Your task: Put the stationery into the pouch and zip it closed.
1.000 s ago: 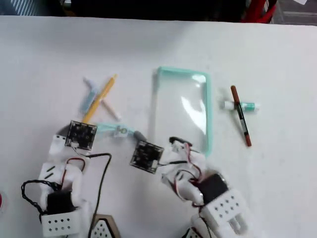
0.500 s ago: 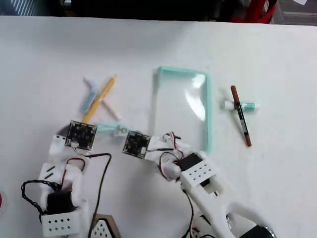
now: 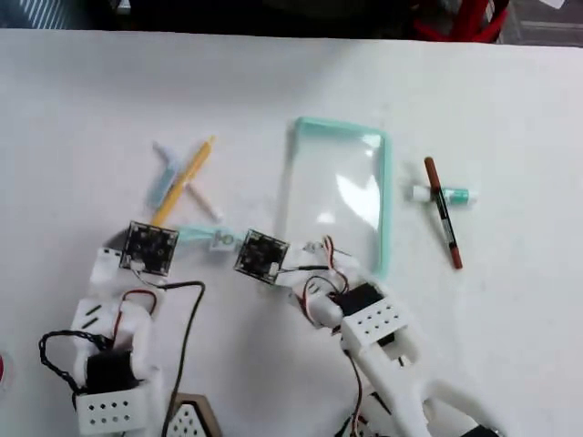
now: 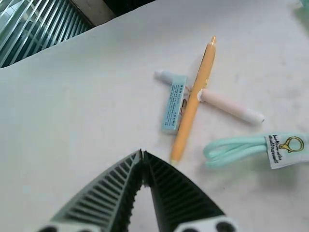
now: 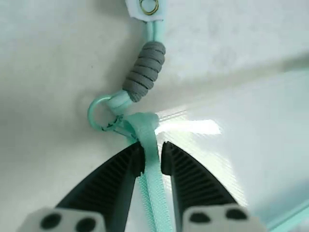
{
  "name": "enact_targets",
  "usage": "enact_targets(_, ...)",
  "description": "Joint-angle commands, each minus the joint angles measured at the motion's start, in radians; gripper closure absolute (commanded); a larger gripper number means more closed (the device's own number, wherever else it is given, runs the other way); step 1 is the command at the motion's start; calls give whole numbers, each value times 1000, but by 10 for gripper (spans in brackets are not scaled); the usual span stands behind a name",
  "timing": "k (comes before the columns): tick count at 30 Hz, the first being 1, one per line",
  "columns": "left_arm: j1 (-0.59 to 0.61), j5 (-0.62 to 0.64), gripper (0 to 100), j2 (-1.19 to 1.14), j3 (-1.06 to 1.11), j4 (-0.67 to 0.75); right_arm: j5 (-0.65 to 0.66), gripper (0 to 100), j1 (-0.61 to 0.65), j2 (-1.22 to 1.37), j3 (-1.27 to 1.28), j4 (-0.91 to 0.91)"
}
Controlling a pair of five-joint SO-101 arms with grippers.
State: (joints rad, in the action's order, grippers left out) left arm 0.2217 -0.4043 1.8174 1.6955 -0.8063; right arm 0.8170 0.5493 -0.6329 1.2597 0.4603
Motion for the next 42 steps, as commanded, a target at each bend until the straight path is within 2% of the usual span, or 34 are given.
enact_targets(1, -12, 6, 973, 10, -3, 6, -3, 980, -18, -62, -5, 7)
enact_targets(6, -12, 6, 973, 10, -3, 6, -5, 980, -28, -255, -9, 97)
enact_targets(10, -12, 8, 973, 10, -3, 6, -15, 980, -105, -467, -49, 217)
enact_targets(15, -22, 9, 973, 10, -3, 6, -199, 981, -194, -688, -187, 371)
enact_targets(19, -58, 8, 973, 10, -3, 9, -256, 981, -197, -763, -333, 509)
enact_targets(25, -170, 9, 966, 10, -121, 95, -255, 981, -197, -684, -571, 707)
enact_targets(27, -228, 14, 906, 10, -216, 92, -253, 981, -197, -619, -654, 745)
enact_targets(30, -326, 55, 747, 10, -321, 78, -247, 981, -197, -490, -790, 808)
enact_targets(31, -355, 69, 724, 10, -344, 61, -235, 981, -197, -441, -844, 834)
enact_targets(37, -564, -26, 731, 10, -384, -94, 75, 981, -87, -180, -1162, 1159)
enact_targets(39, -621, -25, 731, 10, -377, -98, 121, 981, -58, -127, -1257, 1241)
enact_targets(42, -687, -29, 730, 10, -370, -58, 140, 981, -47, -104, -1356, 1259)
